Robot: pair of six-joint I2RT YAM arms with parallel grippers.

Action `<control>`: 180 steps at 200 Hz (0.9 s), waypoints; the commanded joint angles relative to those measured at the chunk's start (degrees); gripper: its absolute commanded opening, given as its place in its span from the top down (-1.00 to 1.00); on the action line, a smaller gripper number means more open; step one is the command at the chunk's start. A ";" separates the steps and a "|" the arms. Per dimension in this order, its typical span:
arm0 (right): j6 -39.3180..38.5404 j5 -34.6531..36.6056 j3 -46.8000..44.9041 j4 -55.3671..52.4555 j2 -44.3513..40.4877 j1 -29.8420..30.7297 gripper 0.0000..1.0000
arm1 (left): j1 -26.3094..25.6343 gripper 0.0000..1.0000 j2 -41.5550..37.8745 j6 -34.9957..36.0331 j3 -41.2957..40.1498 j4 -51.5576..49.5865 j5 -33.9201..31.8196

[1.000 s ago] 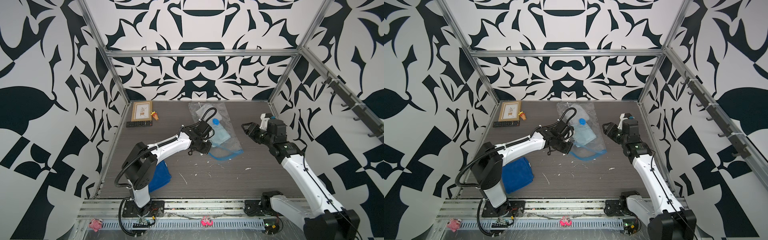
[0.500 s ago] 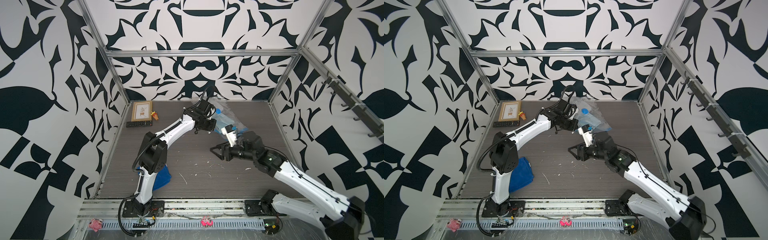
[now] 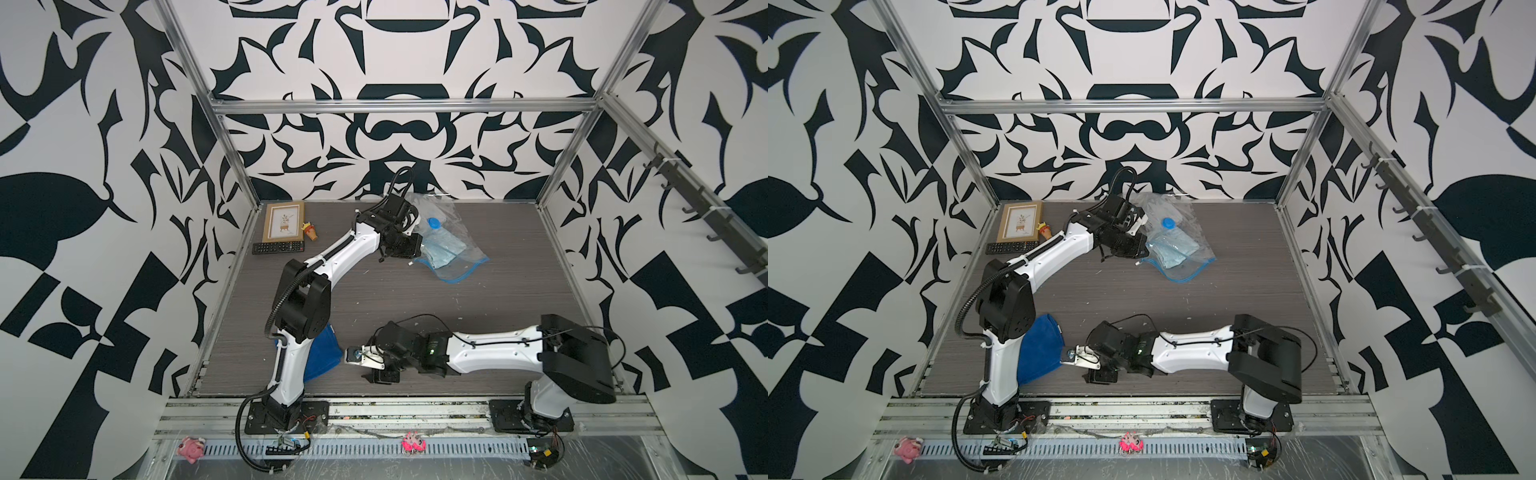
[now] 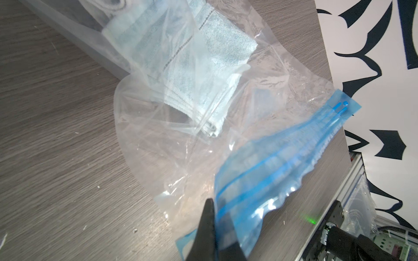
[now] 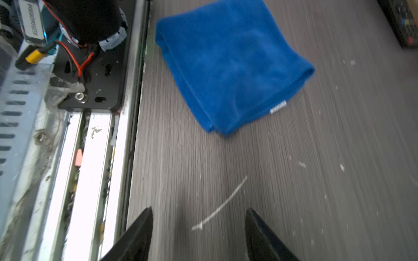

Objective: Place the folded towel into the vacuum bag
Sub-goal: Move the towel to the center of the board.

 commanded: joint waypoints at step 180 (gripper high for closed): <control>-13.09 -5.15 20.13 1.20 22.24 -2.41 0.50 | 4.08 1.00 -4.52 0.85 -1.94 -0.40 0.18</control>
